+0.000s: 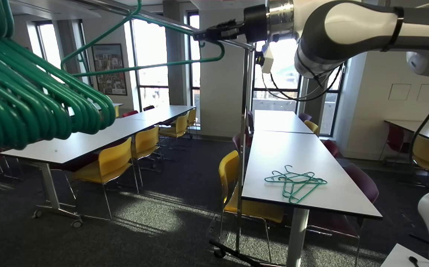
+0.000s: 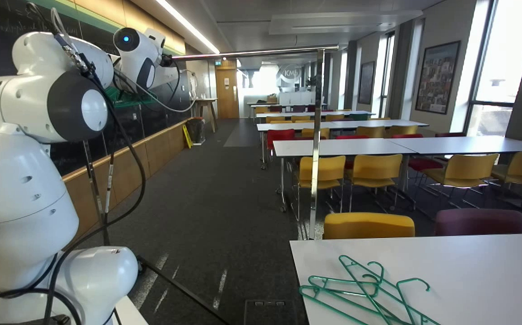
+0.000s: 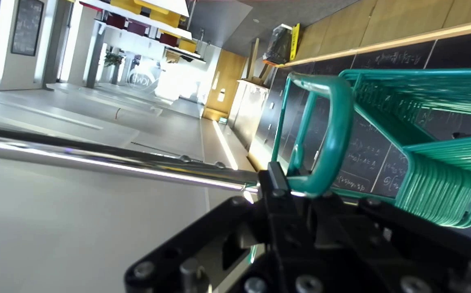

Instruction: Remove one green hanger from the rail and put it on the table.

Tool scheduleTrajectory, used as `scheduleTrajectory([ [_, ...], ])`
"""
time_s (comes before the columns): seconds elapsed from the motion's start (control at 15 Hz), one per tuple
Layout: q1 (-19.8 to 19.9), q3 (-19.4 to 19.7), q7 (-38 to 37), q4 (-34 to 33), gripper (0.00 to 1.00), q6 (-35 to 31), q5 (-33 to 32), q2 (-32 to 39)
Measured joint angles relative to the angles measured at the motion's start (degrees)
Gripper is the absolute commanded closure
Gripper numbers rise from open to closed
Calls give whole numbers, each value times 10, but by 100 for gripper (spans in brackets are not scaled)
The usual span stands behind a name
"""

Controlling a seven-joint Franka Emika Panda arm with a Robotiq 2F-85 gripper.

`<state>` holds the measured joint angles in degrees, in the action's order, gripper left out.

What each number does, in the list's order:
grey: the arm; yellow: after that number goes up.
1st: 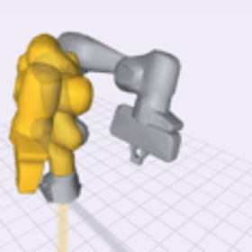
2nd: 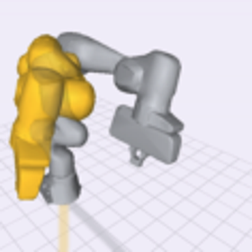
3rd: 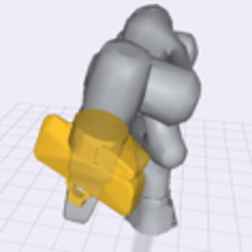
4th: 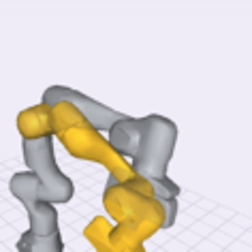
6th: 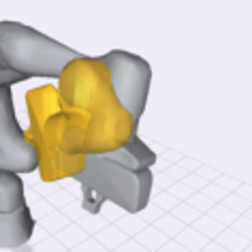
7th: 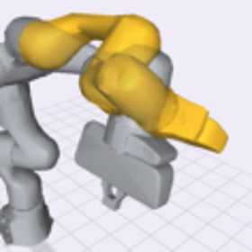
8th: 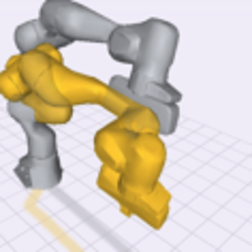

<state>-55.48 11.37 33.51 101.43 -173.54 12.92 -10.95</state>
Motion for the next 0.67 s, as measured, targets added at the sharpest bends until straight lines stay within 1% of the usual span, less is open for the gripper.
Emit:
scheduleTrajectory([
  [0.33,23,-5,-32,20,98,0,-18,-29],
  [0.47,45,-14,-57,40,98,-2,-35,-45],
  [0.67,87,-38,-99,82,98,-8,-57,-78],
])
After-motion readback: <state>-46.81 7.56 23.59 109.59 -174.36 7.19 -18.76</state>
